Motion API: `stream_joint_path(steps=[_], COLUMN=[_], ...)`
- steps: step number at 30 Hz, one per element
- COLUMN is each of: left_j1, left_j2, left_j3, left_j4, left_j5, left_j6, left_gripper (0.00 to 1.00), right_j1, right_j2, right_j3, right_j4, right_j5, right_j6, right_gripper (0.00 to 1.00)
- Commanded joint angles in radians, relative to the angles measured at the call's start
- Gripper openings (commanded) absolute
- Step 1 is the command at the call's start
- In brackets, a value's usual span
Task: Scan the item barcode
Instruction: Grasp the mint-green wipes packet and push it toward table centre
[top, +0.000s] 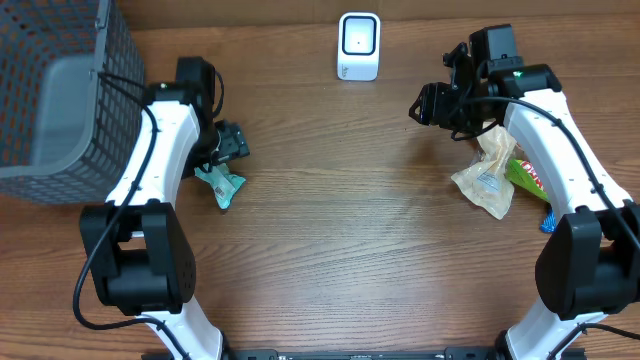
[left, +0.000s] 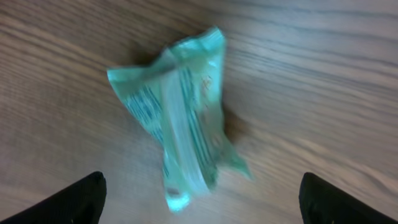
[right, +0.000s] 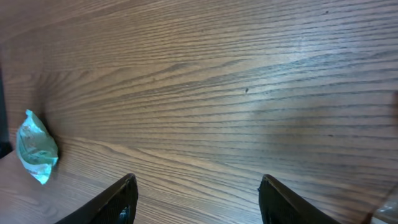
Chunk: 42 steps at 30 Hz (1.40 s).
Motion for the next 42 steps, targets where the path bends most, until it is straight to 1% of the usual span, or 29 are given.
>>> stream_joint_path(steps=[1,3,5,7,9,11,13,16,19,22,24,26,29,30,32,33,35,39,42], left_j1=[0.036,0.050,0.055,0.053,0.046,0.037,0.028,0.002,-0.040,-0.101,-0.151,-0.220,-0.308,-0.353,-0.400,-0.420,-0.442,-0.435,-0.382], left_j2=[-0.003,-0.003,-0.003,-0.003,-0.003,-0.003,-0.003,-0.003,-0.003,-0.003,-0.003,-0.003,-0.003,-0.003,-0.003,-0.003,-0.003,-0.004,-0.004], left_j3=[-0.111,-0.163,-0.204,-0.248,-0.275,-0.288,-0.291,-0.291,-0.290,-0.286,-0.283,-0.282,-0.282,-0.281,-0.275,-0.268,-0.253,-0.206,-0.098], left_j4=[0.118,0.193,0.254,0.316,0.357,0.379,0.388,0.406,0.428,0.463,0.495,0.541,0.591,0.613,0.631,0.640,0.645,0.631,0.532], left_j5=[-0.068,-0.040,0.009,0.041,0.040,0.041,0.041,0.068,0.122,0.216,0.269,0.314,0.344,0.354,0.351,0.351,0.343,0.320,0.297], left_j6=[-0.021,-0.016,0.006,0.023,0.024,0.023,0.023,0.023,0.023,0.020,-0.010,-0.058,-0.114,-0.122,-0.124,-0.124,-0.124,-0.123,-0.090], left_gripper=[0.88,0.86,0.79,0.66,0.50,0.38,0.28,0.19,0.19,0.21,0.23,0.27,0.31,0.33,0.37,0.40,0.49,0.59,0.61], right_j1=[-0.007,-0.007,-0.007,-0.007,-0.007,-0.007,-0.007,-0.007,-0.007,-0.007,-0.007,-0.007,-0.007,-0.007,-0.007,-0.007,-0.007,-0.007,-0.006], right_j2=[-0.042,-0.042,-0.042,-0.042,-0.042,-0.042,-0.042,-0.042,-0.042,-0.042,-0.042,-0.042,-0.042,-0.042,-0.042,-0.042,-0.042,-0.042,-0.037], right_j3=[0.022,0.022,0.022,0.022,0.022,0.022,0.022,0.022,0.022,0.022,0.022,0.022,0.022,0.021,0.021,0.021,0.021,0.019,0.014], right_j4=[-0.007,-0.008,-0.008,-0.010,-0.011,-0.015,-0.022,-0.025,-0.025,-0.026,-0.026,-0.026,-0.029,-0.030,-0.032,-0.034,-0.040,-0.047,-0.041], right_j5=[-0.012,-0.013,-0.013,-0.013,-0.013,-0.013,-0.012,-0.013,-0.013,-0.013,-0.013,-0.012,-0.012,-0.012,-0.012,-0.012,-0.012,-0.013,-0.013], right_j6=[-0.050,-0.050,-0.050,-0.050,-0.050,-0.050,-0.050,-0.050,-0.050,-0.050,-0.050,-0.050,-0.050,-0.050,-0.050,-0.050,-0.049,-0.016,0.021], right_gripper=[0.63,0.63,0.63,0.62,0.62,0.62,0.62,0.62,0.62,0.62,0.62,0.62,0.62,0.62,0.62,0.62,0.62,0.62,0.63])
